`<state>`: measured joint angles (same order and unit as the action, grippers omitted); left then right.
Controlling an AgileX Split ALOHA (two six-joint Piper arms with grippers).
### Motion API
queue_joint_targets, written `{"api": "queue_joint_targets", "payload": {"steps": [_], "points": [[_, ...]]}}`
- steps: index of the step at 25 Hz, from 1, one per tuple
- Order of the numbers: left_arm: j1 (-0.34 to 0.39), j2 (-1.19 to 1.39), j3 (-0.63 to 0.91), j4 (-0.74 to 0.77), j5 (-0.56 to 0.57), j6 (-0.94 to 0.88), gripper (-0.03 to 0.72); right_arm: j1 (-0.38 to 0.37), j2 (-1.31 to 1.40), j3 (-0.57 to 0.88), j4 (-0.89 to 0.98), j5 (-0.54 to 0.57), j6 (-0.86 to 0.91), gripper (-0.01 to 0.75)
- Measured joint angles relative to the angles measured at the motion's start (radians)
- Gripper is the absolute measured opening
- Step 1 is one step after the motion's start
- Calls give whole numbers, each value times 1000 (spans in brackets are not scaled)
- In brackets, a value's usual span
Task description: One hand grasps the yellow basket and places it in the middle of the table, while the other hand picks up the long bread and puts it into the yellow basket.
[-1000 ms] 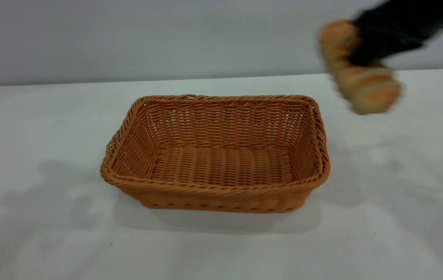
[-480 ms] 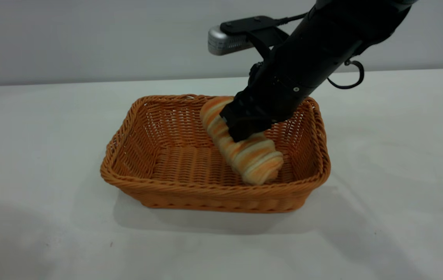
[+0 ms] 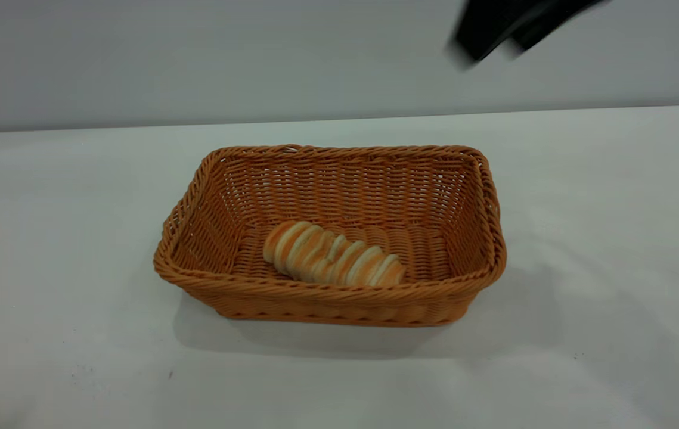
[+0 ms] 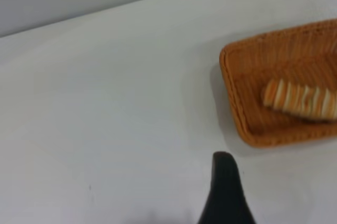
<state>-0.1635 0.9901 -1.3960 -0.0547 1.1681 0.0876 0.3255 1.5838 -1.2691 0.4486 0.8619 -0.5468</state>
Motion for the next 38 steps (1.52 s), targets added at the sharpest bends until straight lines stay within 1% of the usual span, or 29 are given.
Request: {"api": "queue_joint_targets", "payload": {"steps": [3, 5, 11, 14, 17, 20, 28, 35, 36, 38], "points": [[0, -117, 155, 0, 0, 0, 584, -6, -187, 63, -74, 150, 76, 566], [0, -192, 271, 4, 0, 0, 584, -6, -302, 137, -103, 208, 120, 559], [0, -358, 627, 19, 0, -2, 584, -6, -606, 448, -234, 233, 239, 558], [0, -425, 771, 19, -10, -3, 584, -6, -711, 602, -288, 234, 297, 557], [0, -479, 872, 20, -46, -3, 584, -6, -803, 732, -310, 239, 344, 557], [0, -513, 906, 22, -49, -3, 584, -6, -888, 790, -314, 243, 358, 557], [0, -565, 908, 23, -55, -3, 584, -6, -1032, 794, -319, 241, 367, 557], [0, -589, 908, 23, -55, -3, 584, -6, -1060, 797, -319, 242, 369, 557], [0, -591, 908, 23, -55, -3, 584, -10, -1074, 797, -319, 242, 369, 557], [5, -600, 908, 23, -55, -3, 584, -57, -1119, 797, -307, 244, 369, 557]]}}
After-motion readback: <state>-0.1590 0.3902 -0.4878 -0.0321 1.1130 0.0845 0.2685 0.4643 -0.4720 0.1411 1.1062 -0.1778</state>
